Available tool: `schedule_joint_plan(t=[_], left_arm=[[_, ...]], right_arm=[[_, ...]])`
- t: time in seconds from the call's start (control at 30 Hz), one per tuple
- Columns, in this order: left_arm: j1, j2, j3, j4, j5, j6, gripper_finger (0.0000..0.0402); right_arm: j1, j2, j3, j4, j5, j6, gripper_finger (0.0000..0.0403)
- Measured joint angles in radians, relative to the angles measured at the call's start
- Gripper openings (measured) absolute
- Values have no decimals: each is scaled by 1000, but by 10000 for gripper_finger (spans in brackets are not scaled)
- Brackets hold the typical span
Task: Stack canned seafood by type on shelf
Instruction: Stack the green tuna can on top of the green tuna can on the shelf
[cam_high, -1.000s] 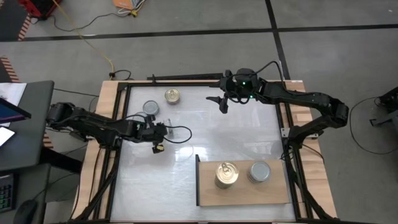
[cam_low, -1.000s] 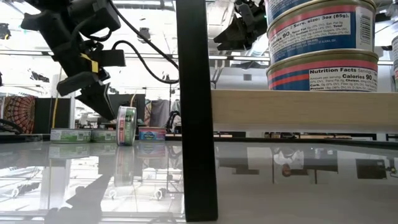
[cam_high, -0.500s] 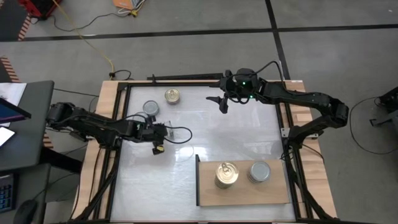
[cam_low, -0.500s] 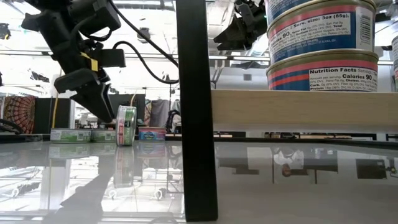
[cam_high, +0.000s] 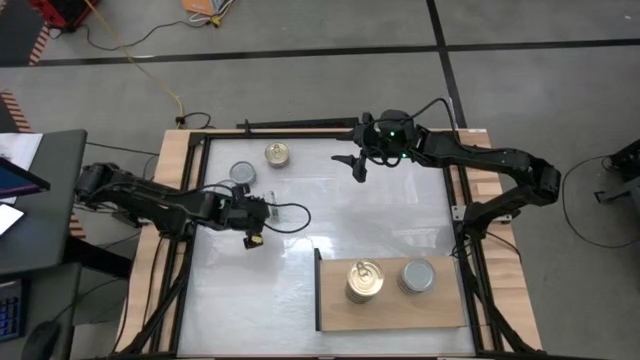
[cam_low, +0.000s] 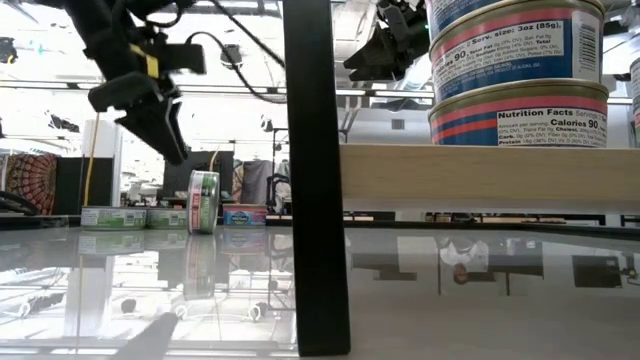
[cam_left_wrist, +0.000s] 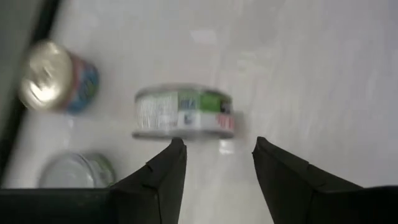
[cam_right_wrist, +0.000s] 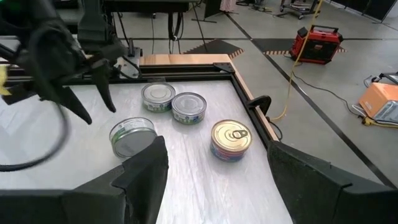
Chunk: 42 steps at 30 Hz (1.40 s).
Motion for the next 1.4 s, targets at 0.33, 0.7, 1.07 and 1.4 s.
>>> schedule_joint_plan(t=[0.33,0.7,1.07,1.4], left_arm=[[-45,7,24,76,-104,204,180],[-33,110,219,-48,-99,275,180],[-12,351,431,-278,-87,490,234],[-3,473,436,-406,2,741,299]], right_arm=[[0,0,0,0,0,0,302],[0,0,0,-2,0,0,302],[-44,-108,0,-252,34,-44,302],[-75,-255,-100,-251,35,-66,302]])
